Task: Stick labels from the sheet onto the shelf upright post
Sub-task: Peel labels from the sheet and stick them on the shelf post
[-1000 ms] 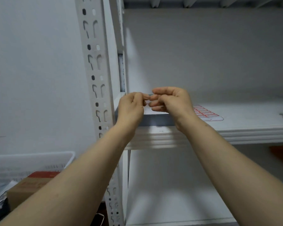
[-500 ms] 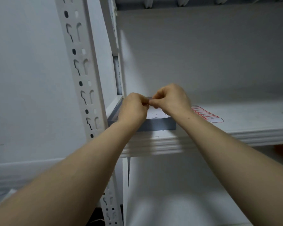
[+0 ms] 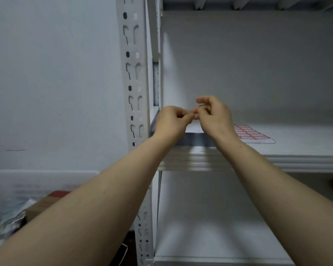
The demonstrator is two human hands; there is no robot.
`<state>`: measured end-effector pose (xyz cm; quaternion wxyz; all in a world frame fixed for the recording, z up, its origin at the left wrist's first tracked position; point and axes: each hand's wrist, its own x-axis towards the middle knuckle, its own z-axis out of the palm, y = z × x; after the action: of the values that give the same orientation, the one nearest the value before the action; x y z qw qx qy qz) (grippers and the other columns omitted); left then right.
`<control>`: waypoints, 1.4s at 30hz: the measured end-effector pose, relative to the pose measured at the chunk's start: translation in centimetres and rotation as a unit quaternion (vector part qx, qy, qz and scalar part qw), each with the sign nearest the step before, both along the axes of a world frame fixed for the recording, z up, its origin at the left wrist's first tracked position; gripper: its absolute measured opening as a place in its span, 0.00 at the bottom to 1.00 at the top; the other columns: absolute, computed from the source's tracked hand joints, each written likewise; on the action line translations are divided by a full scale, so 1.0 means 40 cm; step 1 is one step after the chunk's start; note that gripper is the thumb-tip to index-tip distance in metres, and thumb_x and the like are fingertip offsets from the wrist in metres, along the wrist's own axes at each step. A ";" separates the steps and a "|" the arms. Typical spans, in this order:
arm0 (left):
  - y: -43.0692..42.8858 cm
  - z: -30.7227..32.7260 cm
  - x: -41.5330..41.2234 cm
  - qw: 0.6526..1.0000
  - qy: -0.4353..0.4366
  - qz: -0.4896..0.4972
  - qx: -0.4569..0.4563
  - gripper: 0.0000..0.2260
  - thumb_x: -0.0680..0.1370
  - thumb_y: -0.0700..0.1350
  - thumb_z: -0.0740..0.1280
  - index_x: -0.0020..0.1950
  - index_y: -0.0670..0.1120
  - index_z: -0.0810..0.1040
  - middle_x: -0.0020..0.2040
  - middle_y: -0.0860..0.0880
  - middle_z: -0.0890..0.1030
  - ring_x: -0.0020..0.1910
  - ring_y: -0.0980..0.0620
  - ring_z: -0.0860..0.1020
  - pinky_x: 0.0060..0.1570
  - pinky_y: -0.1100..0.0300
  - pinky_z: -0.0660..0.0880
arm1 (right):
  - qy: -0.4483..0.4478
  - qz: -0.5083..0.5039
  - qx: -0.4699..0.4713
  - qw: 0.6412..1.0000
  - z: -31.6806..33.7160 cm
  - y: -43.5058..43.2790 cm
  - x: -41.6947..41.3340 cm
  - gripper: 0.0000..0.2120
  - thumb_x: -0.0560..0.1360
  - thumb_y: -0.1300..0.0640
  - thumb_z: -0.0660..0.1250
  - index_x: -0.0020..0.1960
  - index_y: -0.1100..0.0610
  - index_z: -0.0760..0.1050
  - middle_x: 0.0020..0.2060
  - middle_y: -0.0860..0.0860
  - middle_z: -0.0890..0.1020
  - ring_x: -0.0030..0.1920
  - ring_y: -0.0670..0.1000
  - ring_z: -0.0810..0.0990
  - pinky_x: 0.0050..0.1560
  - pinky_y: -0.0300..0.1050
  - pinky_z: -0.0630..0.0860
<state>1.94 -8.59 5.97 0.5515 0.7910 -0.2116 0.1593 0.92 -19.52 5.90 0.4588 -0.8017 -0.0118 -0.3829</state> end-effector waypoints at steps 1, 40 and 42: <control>0.005 -0.001 0.001 0.999 0.016 -0.015 -0.034 0.07 0.77 0.41 0.67 0.50 0.40 0.83 0.38 0.49 0.80 0.37 0.53 0.76 0.42 0.57 0.75 | 0.010 0.027 0.049 0.998 0.004 0.002 -0.006 0.13 0.77 0.67 0.55 0.57 0.59 0.73 0.41 0.52 0.81 0.43 0.50 0.81 0.49 0.43 0.78; 0.240 -0.238 -0.011 0.954 0.068 -0.060 -0.286 0.19 0.73 0.33 0.69 0.63 0.43 0.77 0.54 0.47 0.84 0.52 0.54 0.82 0.51 0.63 0.77 | 0.048 0.040 -0.019 0.998 -0.127 0.209 -0.048 0.08 0.76 0.60 0.65 0.50 0.59 0.82 0.43 0.50 0.83 0.47 0.50 0.80 0.54 0.46 0.76; 0.229 -0.241 -0.011 0.945 0.074 -0.055 -0.314 0.17 0.73 0.34 0.70 0.61 0.43 0.78 0.52 0.46 0.84 0.50 0.53 0.82 0.51 0.62 0.77 | 0.067 0.067 0.008 0.996 -0.123 0.206 -0.031 0.07 0.75 0.62 0.65 0.48 0.60 0.82 0.40 0.51 0.83 0.46 0.52 0.81 0.55 0.51 0.77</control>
<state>1.52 0.58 -3.66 0.7941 0.5741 -0.1529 0.1280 -0.31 -11.28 0.98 0.4899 -0.8190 -0.0313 -0.2971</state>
